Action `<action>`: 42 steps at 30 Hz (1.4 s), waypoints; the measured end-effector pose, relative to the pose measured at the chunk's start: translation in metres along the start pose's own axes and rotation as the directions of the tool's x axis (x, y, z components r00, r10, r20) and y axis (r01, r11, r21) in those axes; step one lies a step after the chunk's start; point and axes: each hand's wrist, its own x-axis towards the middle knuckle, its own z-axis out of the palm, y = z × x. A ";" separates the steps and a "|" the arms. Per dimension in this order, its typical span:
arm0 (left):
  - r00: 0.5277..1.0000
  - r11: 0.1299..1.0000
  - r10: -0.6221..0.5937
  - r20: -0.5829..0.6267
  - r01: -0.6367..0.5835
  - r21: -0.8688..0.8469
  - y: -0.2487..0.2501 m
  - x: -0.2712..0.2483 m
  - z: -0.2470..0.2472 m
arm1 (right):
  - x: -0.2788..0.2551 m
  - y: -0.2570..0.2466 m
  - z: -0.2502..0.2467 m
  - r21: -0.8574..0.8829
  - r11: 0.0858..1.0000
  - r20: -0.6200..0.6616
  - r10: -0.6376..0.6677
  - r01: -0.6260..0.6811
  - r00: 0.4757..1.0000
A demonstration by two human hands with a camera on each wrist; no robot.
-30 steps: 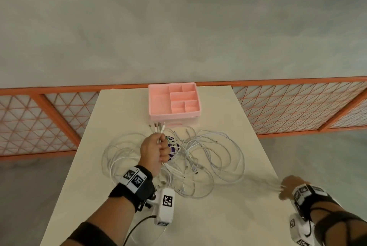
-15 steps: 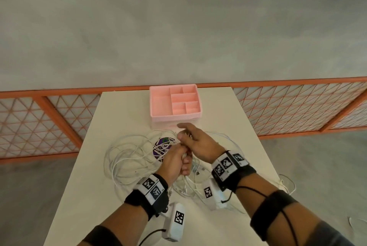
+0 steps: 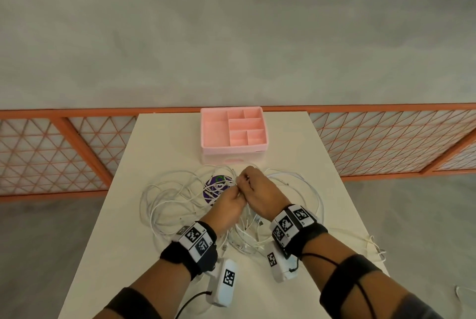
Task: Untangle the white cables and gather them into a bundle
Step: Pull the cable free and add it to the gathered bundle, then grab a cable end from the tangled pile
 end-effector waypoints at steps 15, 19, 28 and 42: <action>0.952 0.784 -0.249 -0.176 0.091 -0.614 -0.014 0.000 -0.017 | -0.043 0.042 0.032 0.098 0.985 0.402 0.094 -0.145 0.911; 0.942 0.738 -0.256 -0.220 0.043 -0.673 -0.011 0.000 -0.034 | -0.067 0.082 0.041 -0.196 0.969 0.470 0.225 -0.148 0.853; 0.934 0.698 -0.303 -0.188 0.084 -0.711 -0.032 -0.016 -0.039 | -0.112 0.146 0.013 -0.491 0.827 0.293 0.454 -0.275 0.841; 0.828 0.754 -0.514 -0.223 0.313 -0.577 -0.083 -0.038 -0.042 | -0.045 0.062 0.020 -0.306 0.952 0.304 0.074 0.024 0.950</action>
